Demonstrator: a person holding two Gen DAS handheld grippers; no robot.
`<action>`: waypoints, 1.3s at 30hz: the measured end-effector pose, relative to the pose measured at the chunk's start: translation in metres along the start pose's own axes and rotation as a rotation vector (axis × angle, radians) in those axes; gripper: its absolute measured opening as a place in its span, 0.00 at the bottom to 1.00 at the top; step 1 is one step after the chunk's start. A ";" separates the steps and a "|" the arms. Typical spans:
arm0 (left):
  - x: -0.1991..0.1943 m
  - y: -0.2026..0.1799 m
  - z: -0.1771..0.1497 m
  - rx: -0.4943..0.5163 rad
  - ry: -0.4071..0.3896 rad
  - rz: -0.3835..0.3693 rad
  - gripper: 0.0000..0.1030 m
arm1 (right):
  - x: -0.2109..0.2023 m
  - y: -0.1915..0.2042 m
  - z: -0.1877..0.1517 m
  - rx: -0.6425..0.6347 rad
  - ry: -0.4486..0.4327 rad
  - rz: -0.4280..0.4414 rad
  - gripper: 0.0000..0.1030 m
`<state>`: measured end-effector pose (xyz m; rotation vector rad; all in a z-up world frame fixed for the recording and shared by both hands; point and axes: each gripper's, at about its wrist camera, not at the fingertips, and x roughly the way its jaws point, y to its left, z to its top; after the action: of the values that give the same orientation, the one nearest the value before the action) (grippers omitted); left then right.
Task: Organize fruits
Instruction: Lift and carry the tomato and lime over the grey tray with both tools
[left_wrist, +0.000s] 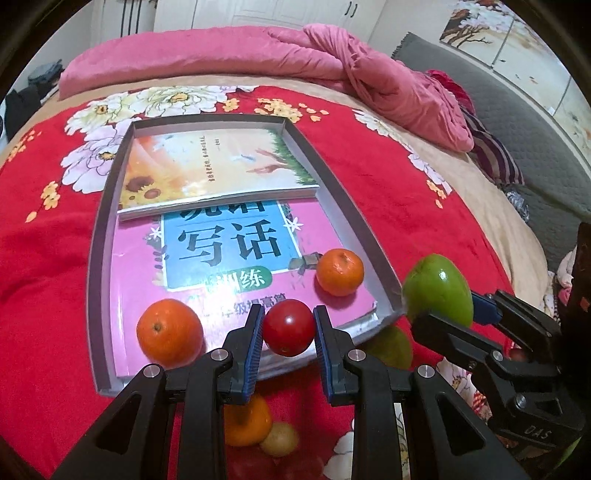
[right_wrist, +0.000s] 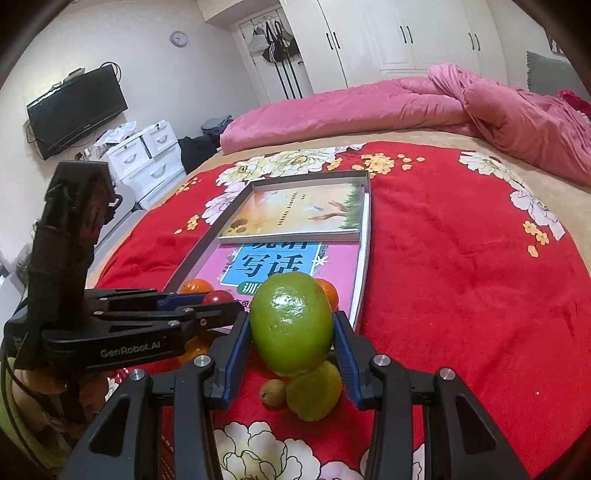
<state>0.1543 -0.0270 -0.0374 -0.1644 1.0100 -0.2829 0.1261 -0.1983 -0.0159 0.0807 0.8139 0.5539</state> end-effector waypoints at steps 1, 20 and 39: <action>0.002 0.000 0.001 0.003 0.001 0.002 0.27 | 0.001 0.000 0.000 0.001 0.003 0.001 0.43; 0.018 0.018 0.005 0.001 0.026 0.053 0.27 | 0.033 0.014 0.011 -0.170 0.070 0.016 0.43; 0.022 0.017 0.006 0.007 0.030 0.060 0.27 | 0.068 0.031 0.009 -0.335 0.146 0.025 0.43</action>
<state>0.1733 -0.0178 -0.0567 -0.1238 1.0418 -0.2351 0.1564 -0.1364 -0.0465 -0.2603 0.8522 0.7190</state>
